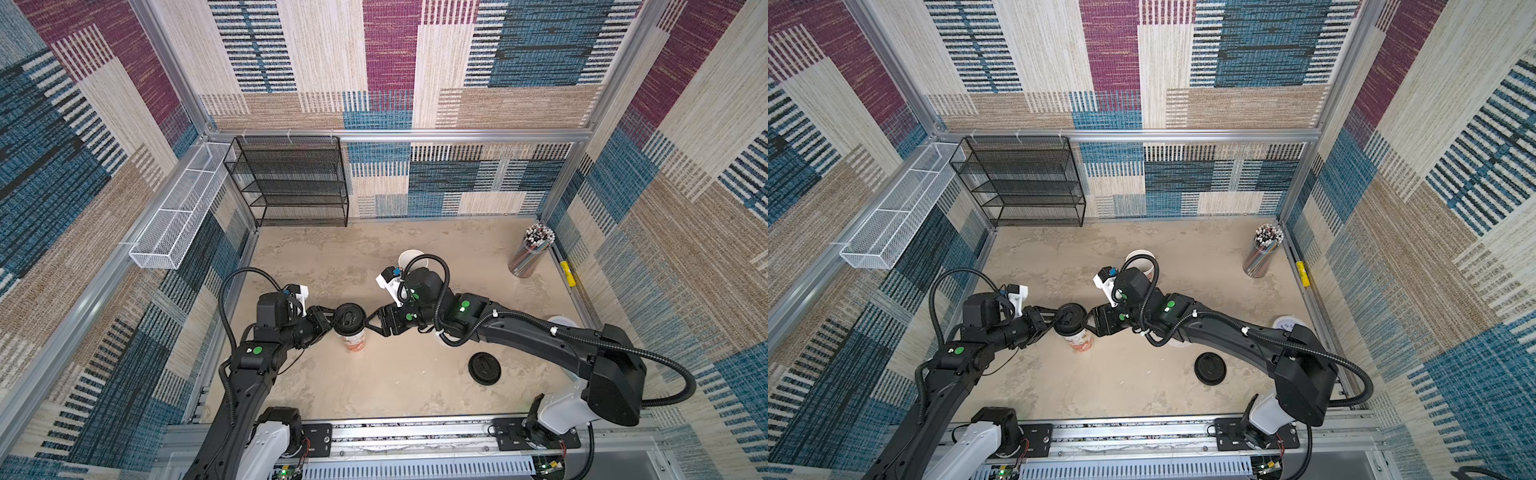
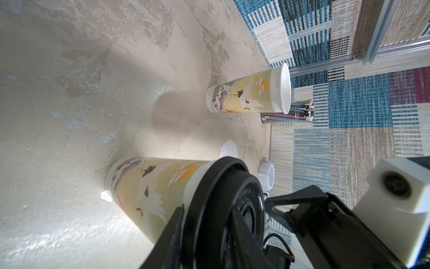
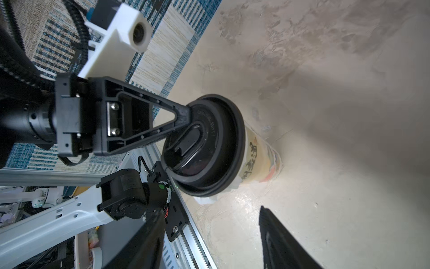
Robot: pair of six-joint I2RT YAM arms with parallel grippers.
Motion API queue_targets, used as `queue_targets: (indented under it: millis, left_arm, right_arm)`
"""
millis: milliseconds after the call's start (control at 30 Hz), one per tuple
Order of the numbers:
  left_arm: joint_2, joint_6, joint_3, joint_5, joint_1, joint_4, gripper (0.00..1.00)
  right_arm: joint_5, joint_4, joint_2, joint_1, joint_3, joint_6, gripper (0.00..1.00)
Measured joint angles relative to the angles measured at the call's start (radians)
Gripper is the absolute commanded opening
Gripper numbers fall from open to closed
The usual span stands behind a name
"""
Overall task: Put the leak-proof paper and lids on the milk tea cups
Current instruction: Secure the cup lid on the cup.
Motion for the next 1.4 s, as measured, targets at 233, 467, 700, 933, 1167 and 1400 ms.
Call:
queue_targets:
  millis: [233,467,700,933,1167,1400]
  left_arm:
    - [-0.045,-0.029,-0.017,-0.018,-0.002,-0.010,0.34]
    - [-0.061,-0.072,-0.021,-0.025,-0.007,-0.018,0.34]
    - [-0.061,-0.078,-0.021,-0.036,-0.016,-0.018,0.34]
    - [-0.061,-0.082,-0.021,-0.043,-0.022,-0.018,0.34]
    - [-0.061,-0.082,-0.022,-0.044,-0.024,-0.018,0.34]
    - [-0.054,-0.082,-0.022,-0.041,-0.025,-0.013,0.34]
  right_arm:
    - [-0.054,0.031,0.052,0.020,-0.007,0.021,0.72]
    - [-0.102,0.067,0.092,0.020,-0.016,0.061,0.72]
    - [-0.148,0.129,0.120,0.020,-0.026,0.118,0.72]
    - [-0.157,0.156,0.132,0.016,-0.027,0.165,0.70]
    - [-0.135,0.160,0.137,0.011,-0.027,0.202,0.67]
    - [-0.135,0.175,0.137,0.002,-0.030,0.231,0.62]
